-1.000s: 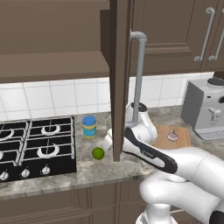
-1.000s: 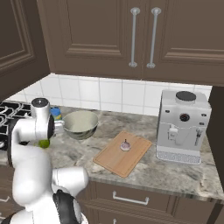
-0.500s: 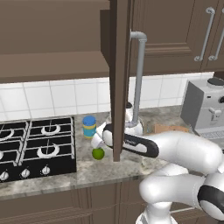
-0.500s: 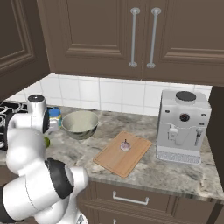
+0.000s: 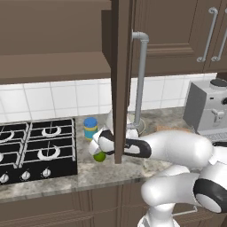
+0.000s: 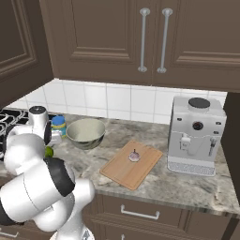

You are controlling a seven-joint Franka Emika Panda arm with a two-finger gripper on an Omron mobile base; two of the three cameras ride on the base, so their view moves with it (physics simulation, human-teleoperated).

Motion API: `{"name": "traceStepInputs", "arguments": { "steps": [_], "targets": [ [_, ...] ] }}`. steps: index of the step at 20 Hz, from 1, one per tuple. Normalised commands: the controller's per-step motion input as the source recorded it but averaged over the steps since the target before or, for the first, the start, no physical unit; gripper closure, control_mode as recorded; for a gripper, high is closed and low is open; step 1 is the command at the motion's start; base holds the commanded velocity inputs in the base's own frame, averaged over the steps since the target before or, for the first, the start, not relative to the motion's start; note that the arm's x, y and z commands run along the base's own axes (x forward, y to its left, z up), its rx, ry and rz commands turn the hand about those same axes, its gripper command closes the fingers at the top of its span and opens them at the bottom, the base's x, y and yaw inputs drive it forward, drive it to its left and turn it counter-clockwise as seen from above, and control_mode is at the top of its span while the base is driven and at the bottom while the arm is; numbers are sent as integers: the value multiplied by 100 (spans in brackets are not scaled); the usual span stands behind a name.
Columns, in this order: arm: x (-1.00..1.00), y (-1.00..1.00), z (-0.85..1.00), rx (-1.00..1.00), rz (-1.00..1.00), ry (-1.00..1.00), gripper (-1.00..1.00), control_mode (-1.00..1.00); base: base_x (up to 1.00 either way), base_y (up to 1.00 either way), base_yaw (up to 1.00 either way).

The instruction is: Open the cabinet. Place the bowl and condiment on the counter. Then place the lime and garlic on the cutting board.

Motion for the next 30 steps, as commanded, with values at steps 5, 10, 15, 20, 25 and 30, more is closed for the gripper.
{"name": "traceStepInputs", "arguments": {
  "steps": [5,10,15,20,25,30],
  "targets": [
    [4,31,-17,0,0,0,-100,-100,0,0,0],
    [0,13,-6,-1,-1,0,-100,-100,0,0,0],
    [0,0,-1,-5,-5,0,-100,-100,0,0,0],
    [0,0,0,-6,-4,0,-100,-100,0,0,0],
    [2,0,0,-3,-4,0,-100,-100,0,0,0],
    [8,-5,0,-1,-2,0,-100,-100,0,0,0]
  ]
}}
